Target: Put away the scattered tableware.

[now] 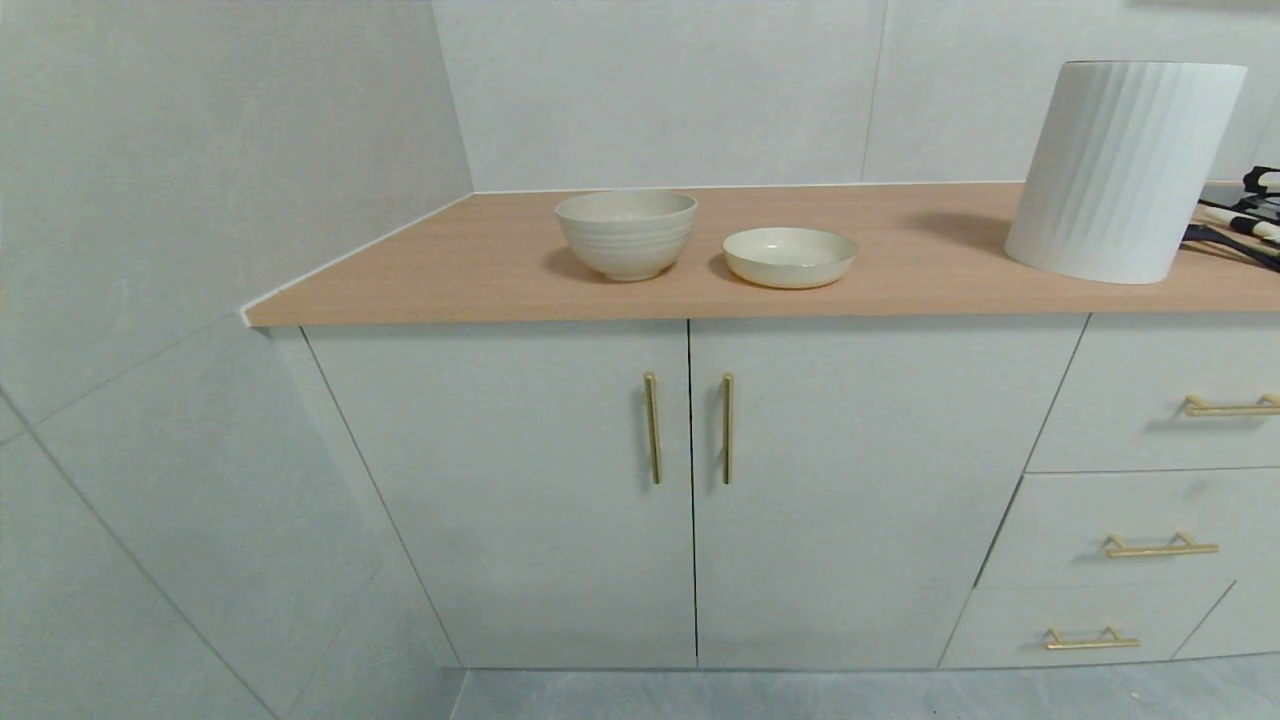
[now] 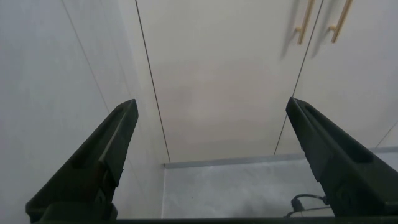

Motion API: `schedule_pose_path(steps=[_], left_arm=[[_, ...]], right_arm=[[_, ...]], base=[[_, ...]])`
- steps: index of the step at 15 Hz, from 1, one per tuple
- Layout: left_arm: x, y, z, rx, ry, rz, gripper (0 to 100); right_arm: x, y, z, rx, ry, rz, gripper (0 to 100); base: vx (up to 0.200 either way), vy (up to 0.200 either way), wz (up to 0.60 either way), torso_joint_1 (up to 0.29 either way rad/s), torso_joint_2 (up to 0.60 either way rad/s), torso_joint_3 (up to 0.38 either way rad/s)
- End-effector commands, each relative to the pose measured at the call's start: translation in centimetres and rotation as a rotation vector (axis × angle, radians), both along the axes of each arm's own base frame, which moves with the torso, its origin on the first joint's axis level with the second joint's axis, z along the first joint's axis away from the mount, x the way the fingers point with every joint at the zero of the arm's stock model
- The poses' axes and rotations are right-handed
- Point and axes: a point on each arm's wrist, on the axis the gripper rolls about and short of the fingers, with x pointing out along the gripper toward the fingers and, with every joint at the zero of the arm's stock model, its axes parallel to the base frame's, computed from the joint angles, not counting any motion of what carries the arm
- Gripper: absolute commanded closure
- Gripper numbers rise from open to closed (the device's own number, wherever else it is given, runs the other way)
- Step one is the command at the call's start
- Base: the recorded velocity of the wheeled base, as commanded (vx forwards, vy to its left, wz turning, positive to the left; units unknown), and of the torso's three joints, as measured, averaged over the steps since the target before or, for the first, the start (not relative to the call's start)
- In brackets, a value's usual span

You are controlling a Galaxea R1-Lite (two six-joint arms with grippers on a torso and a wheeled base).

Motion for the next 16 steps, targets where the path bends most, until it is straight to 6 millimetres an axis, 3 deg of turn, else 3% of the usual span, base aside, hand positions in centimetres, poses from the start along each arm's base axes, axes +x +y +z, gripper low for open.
schedule_pose_path(steps=[1,16], left_arm=[[0.0,0.0,0.0,0.0,0.0,0.0,0],[0.0,0.0,0.0,0.001,0.0,0.0,0]], right_arm=[[0.01,0.0,0.0,0.001,0.0,0.0,0],[-0.01,0.05,0.05,-0.022,-0.001,0.025,0]], base=[[0.0,0.0,0.0,-0.032,0.15,0.115],[0.0,0.0,0.0,-0.003,0.01,0.006]])
